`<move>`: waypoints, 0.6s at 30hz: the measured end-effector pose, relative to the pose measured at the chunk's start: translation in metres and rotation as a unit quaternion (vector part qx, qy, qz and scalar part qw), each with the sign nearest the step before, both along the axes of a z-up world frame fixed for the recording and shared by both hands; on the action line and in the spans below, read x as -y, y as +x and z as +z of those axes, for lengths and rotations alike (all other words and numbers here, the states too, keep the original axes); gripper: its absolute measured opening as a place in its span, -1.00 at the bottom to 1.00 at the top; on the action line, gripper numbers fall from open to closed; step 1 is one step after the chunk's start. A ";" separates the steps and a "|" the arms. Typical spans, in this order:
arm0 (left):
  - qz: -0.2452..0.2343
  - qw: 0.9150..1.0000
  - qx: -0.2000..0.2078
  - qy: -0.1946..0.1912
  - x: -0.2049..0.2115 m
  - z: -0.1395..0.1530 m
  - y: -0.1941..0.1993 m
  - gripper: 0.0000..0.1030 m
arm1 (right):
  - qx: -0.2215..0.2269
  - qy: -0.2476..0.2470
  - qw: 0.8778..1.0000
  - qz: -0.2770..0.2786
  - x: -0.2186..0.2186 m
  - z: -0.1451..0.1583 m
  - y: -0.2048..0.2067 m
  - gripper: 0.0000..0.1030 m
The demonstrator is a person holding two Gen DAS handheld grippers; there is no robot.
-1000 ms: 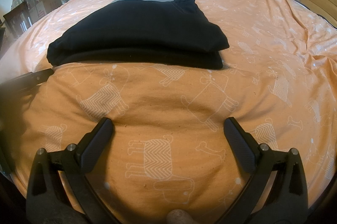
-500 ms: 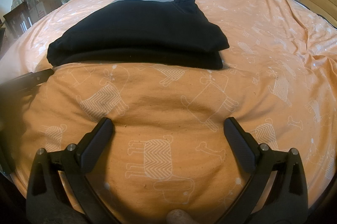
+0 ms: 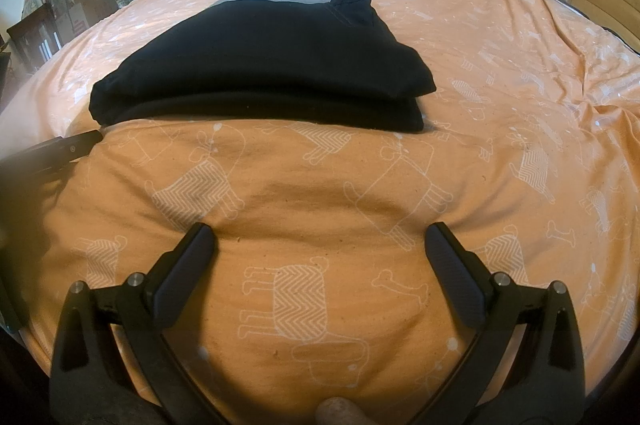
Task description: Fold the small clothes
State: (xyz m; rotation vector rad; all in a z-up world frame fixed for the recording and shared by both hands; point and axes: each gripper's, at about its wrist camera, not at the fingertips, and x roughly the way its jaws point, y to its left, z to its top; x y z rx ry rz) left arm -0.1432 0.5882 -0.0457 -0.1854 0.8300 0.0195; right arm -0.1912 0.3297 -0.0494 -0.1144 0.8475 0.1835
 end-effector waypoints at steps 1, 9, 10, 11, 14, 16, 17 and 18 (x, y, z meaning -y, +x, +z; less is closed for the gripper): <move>0.000 1.000 0.000 0.000 0.000 0.000 0.000 1.00 | 0.000 0.000 1.000 0.000 0.000 0.000 -0.001 1.00; 0.000 1.000 0.000 0.001 0.000 0.000 0.000 1.00 | 0.000 0.000 1.000 0.001 -0.001 0.000 0.002 1.00; 0.000 1.000 0.001 0.002 0.001 0.000 0.000 1.00 | 0.000 0.000 1.000 0.001 -0.001 0.000 0.001 1.00; 0.000 1.000 0.002 0.002 0.000 0.001 -0.001 1.00 | 0.000 0.000 1.000 0.001 -0.001 0.000 0.003 1.00; 0.000 1.000 0.002 0.000 -0.001 0.000 0.000 1.00 | 0.002 0.001 1.000 0.001 -0.002 0.000 0.006 1.00; 0.000 1.000 0.002 -0.001 -0.002 0.001 0.000 1.00 | 0.002 0.002 1.000 0.000 -0.004 0.000 0.004 1.00; 0.000 1.000 0.002 -0.002 -0.002 0.001 0.000 1.00 | 0.002 0.002 1.000 0.000 -0.004 0.000 0.004 1.00; 0.000 1.000 0.002 -0.001 -0.003 0.001 0.000 1.00 | 0.002 0.003 1.000 0.000 -0.004 0.000 0.005 1.00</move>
